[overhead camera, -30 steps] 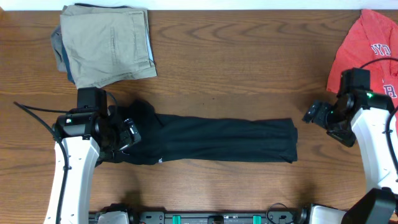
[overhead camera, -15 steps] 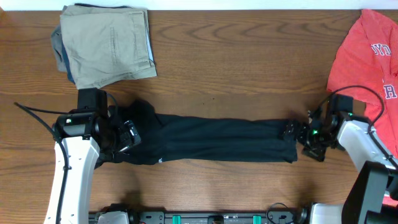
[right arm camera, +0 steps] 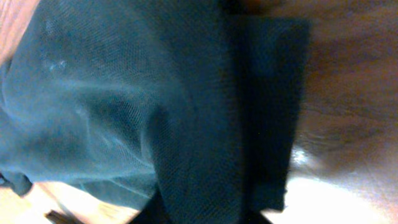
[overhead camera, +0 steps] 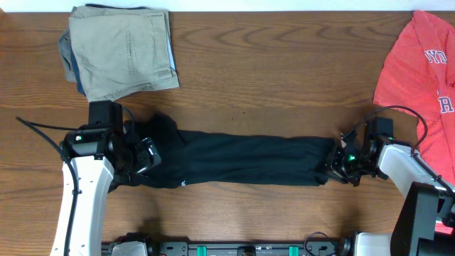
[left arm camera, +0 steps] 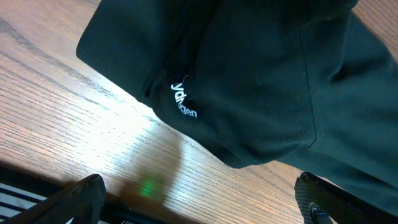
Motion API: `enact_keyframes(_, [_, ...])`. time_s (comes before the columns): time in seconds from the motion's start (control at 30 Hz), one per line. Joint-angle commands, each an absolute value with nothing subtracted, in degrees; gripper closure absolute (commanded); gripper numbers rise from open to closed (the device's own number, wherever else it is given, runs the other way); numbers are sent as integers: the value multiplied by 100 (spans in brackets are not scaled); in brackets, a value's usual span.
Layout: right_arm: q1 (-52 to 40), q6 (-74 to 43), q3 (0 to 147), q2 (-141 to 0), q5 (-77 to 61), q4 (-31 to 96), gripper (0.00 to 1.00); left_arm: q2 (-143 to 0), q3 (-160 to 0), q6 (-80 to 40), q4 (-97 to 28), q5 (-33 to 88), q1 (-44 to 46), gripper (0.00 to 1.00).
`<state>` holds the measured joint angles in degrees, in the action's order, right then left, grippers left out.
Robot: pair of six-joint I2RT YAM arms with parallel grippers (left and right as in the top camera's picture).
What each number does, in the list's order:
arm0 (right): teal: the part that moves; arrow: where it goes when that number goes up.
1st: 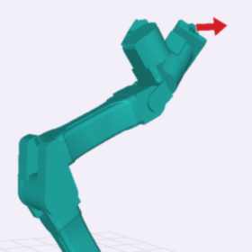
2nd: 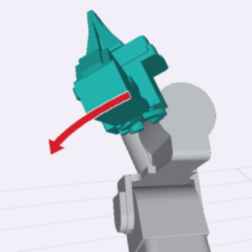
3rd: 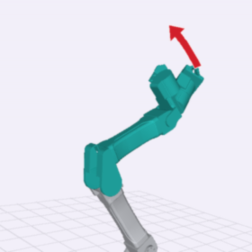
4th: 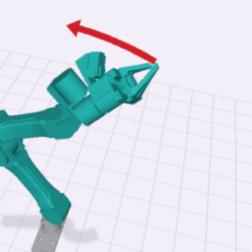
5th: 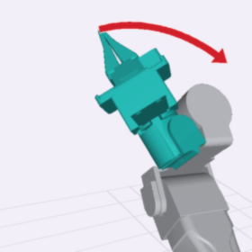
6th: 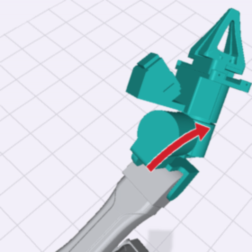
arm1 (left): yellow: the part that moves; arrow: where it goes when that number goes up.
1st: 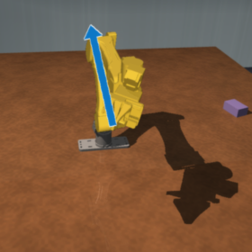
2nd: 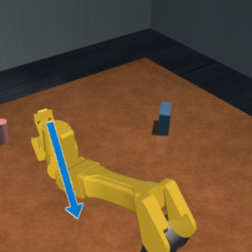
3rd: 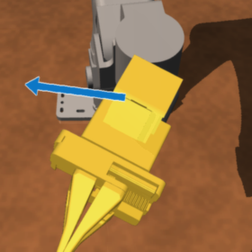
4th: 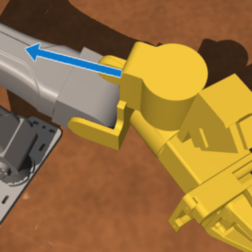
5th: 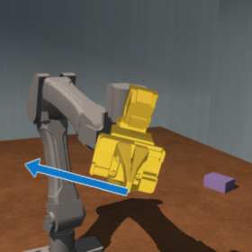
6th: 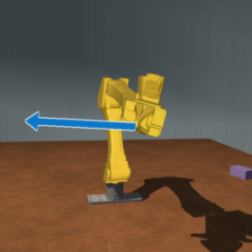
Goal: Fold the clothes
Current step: 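Fold the right end leftward with the right gripper toward the left gripper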
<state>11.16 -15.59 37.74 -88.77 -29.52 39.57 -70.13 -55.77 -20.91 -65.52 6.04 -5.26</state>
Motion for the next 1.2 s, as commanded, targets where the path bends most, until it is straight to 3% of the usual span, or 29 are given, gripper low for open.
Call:
enact_keyframes(0.0, [1048,-1857,3747,-8925,-2773,3913,99,-7002,-5555,-2018,-6556,620,-567,2])
enact_keyframes(0.47, [1483,-2036,5017,-8468,-1129,5476,99,-7002,-5555,-2021,-6554,620,-567,2])
enact_keyframes(0.7, [1433,-2034,5664,-7837,-996,6064,99,-7002,-5555,-2021,-6552,620,-567,2])
enact_keyframes(1.17, [-366,-2110,5478,-7546,-1549,5581,99,-7004,-5555,-2021,-6403,624,-567,2])
